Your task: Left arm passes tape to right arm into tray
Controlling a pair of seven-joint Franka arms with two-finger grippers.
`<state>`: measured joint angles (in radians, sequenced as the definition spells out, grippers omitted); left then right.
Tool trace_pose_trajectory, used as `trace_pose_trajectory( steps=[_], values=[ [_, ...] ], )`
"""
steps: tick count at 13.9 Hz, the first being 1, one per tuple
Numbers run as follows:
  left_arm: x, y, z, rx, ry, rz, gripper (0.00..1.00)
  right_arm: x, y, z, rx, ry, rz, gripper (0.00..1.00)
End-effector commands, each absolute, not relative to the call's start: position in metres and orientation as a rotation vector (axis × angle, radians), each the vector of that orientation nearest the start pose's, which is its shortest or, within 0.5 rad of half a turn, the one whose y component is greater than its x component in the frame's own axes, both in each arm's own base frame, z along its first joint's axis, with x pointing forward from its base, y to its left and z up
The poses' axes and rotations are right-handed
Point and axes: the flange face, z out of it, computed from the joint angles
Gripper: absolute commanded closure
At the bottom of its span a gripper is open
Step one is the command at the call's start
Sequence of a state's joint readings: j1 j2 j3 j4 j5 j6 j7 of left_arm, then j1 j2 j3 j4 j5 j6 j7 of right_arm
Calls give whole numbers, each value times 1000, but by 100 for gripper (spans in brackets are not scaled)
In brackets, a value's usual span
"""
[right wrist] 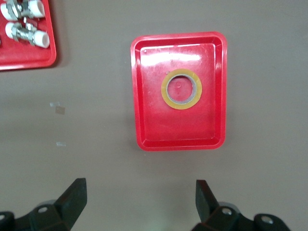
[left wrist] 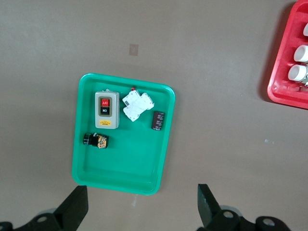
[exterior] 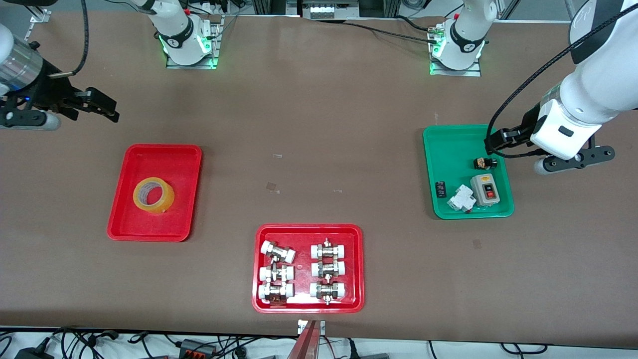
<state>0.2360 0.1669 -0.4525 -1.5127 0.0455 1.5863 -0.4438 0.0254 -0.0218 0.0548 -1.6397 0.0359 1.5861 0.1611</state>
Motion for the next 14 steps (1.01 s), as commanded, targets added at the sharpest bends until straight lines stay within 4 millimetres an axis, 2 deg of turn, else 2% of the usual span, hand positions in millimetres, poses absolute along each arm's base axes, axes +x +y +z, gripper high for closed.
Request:
trace_pose_trajectory(
  steps=[1,2,3,5,9,12,14],
  values=[
    [588,-123,570,-3111,-317,76,0,548,49,617,-3110,172,42,0],
    [581,-131,565,-3112,-300,28,0,545,47,617,-3109,168,13,0],
    [578,-131,557,-3110,-303,-16,0,539,45,613,-3106,165,-46,0],
    [575,-129,556,-3108,-316,-53,0,529,43,605,-3103,131,-125,0],
    [576,-123,558,-3107,-327,-48,0,528,45,612,-3106,115,-98,0],
    [578,-119,558,-3116,-216,-47,0,532,41,613,-3107,95,-100,0],
    [577,-118,559,-3117,-213,-46,0,534,40,612,-3105,98,-93,0]
  ],
)
